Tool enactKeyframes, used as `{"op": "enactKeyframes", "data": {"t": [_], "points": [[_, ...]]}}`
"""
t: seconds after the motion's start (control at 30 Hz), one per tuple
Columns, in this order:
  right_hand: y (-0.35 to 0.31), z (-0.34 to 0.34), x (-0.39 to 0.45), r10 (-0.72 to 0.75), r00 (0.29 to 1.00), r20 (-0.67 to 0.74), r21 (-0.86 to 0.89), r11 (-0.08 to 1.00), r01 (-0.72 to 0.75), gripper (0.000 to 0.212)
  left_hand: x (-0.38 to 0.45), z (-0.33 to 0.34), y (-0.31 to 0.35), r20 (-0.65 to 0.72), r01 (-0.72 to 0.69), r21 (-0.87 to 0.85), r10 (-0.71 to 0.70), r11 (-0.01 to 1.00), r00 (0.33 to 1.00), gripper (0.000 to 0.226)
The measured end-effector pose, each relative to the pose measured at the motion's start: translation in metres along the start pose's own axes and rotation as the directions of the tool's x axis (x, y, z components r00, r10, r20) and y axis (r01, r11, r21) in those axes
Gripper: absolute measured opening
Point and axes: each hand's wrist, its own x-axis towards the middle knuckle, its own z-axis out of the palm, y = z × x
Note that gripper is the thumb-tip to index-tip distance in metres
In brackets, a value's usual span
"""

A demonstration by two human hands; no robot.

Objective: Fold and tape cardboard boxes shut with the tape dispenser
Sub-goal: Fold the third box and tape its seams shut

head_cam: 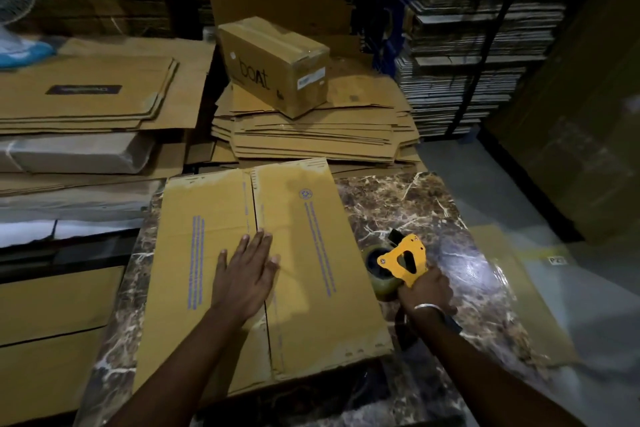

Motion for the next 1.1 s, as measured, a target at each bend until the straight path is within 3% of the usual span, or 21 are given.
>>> {"op": "enactKeyframes", "data": {"t": [0.07,0.17,0.27,0.33,0.47,0.57,0.7,0.8,0.93,1.1], "points": [[0.015,0.012,0.018,0.078,0.993,0.084,-0.051,0.996,-0.074,0.080,0.001,-0.001,0.001,0.013,0.014,0.004,-0.014,1.000,1.000,0.080],[0.046,0.039,0.060,0.076,0.979,0.188,-0.115,0.992,-0.055,0.066,0.002,-0.002,0.003,0.052,0.017,0.071,-0.021,0.997,0.998,0.080],[0.061,0.043,0.073,-0.073,0.961,0.266,-0.175,0.977,0.123,0.051,0.000,-0.002,0.004,0.075,0.002,0.124,-0.012,0.992,0.997,0.087],[0.067,0.043,0.073,-0.189,0.949,0.252,-0.146,0.962,0.231,0.058,-0.004,-0.001,0.006,0.081,-0.005,0.122,-0.005,0.992,0.997,0.087],[0.094,0.077,0.099,-0.247,0.937,0.249,-0.075,0.959,0.273,0.067,-0.011,0.003,0.011,0.078,-0.027,0.109,0.019,0.994,0.997,0.084],[0.069,0.057,0.076,-0.269,0.930,0.250,0.023,0.962,0.272,0.061,-0.017,0.006,0.013,0.084,-0.040,0.139,0.029,0.990,0.996,0.080],[0.018,0.015,0.042,-0.342,0.923,0.178,0.252,0.922,0.294,0.034,-0.024,0.007,0.014,0.077,-0.051,0.144,0.040,0.988,0.996,0.066],[-0.011,-0.006,0.037,-0.396,0.916,0.072,0.361,0.866,0.346,0.034,-0.023,0.008,0.015,0.075,-0.067,0.144,0.056,0.987,0.996,0.066],[-0.050,-0.028,0.028,-0.404,0.913,0.062,0.446,0.829,0.337,0.038,-0.022,0.011,0.015,0.069,-0.089,0.148,0.080,0.985,0.994,0.080],[-0.091,-0.038,-0.005,-0.485,0.873,0.044,0.669,0.663,0.335,0.039,-0.022,0.008,0.016,0.071,-0.086,0.136,0.077,0.987,0.995,0.080]]}}
